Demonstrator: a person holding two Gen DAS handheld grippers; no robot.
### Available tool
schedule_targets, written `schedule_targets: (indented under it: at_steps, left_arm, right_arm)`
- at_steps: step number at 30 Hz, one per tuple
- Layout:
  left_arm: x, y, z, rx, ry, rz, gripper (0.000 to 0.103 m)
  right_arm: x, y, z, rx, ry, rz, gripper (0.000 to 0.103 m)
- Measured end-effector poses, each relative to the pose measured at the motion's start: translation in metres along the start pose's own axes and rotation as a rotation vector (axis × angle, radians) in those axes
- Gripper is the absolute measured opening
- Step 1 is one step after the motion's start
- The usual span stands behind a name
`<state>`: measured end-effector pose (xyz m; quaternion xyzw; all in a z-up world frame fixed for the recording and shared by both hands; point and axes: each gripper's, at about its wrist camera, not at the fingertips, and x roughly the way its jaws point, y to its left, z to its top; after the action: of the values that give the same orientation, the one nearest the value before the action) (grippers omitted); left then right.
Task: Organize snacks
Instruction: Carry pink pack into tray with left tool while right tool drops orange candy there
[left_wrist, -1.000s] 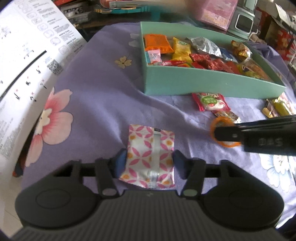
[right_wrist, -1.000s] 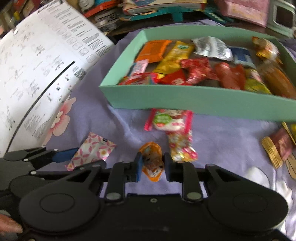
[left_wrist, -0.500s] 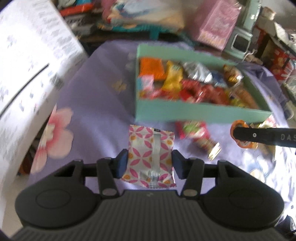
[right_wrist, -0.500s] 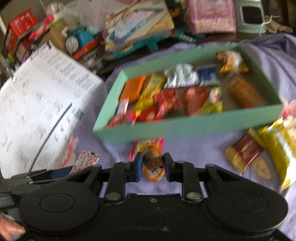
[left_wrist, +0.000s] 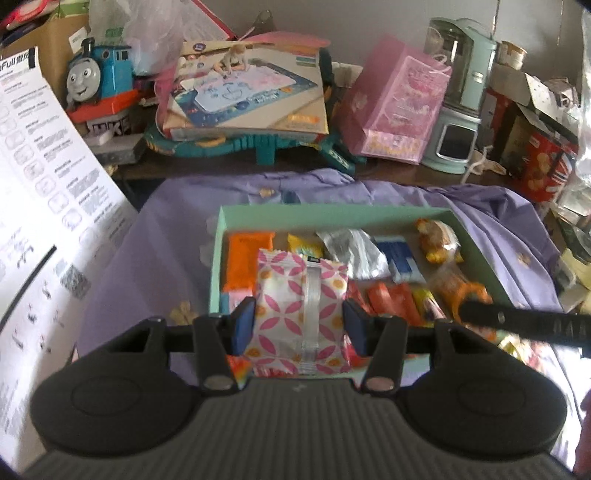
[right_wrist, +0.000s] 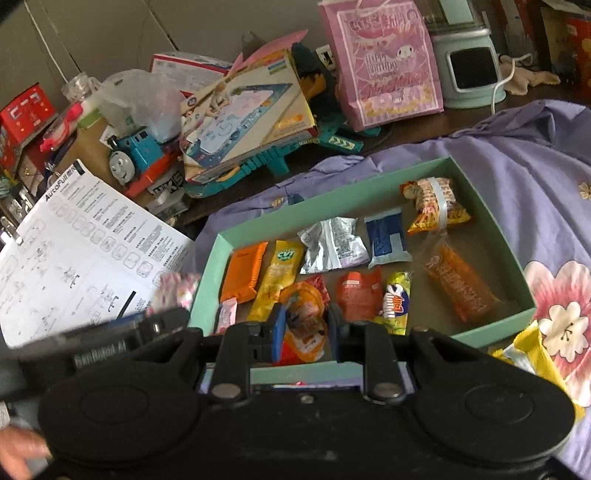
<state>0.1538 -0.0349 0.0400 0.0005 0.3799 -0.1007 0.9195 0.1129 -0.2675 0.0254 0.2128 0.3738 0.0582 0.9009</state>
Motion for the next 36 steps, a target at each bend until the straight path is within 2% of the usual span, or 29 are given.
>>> schedule_targets:
  at_steps: [5,11,13,14,15,16,18,22,29,36]
  left_arm:
    - [0.030,0.008,0.018,0.000,0.028,0.021,0.051]
    - [0.061,0.006,0.022,0.002,0.068,0.022,0.051]
    - [0.071,0.004,0.022,0.009,0.078,0.030,0.052]
    - [0.075,0.002,0.022,0.016,0.083,0.041,0.055]
    - [0.078,0.001,0.021,0.023,0.084,0.057,0.065]
    - [0.080,0.000,0.020,0.028,0.085,0.076,0.085]
    - [0.081,0.000,0.016,0.031,0.072,0.117,0.103]
    - [0.083,0.003,0.009,0.021,0.097,0.126,0.103]
    - [0.073,0.003,-0.002,0.006,0.123,0.117,0.103]
    - [0.048,-0.010,-0.007,0.016,0.101,0.101,0.103]
  right_arm:
    - [0.026,-0.002,0.001,0.020,0.039,-0.001,0.023]
    - [0.048,-0.001,0.000,0.013,0.084,0.003,0.023]
    - [0.053,0.000,0.000,0.007,0.092,0.007,0.029]
    - [0.054,0.001,0.001,0.008,0.088,0.008,0.035]
    - [0.054,0.000,0.002,0.010,0.083,0.008,0.058]
    - [0.053,0.000,0.002,0.013,0.074,0.002,0.084]
    - [0.047,-0.002,0.002,0.016,0.039,-0.008,0.097]
    - [0.040,-0.006,0.002,0.021,0.018,-0.012,0.103]
    - [0.029,-0.011,-0.003,0.049,0.008,-0.029,0.103]
    - [0.006,-0.012,-0.010,0.050,-0.013,-0.042,0.103]
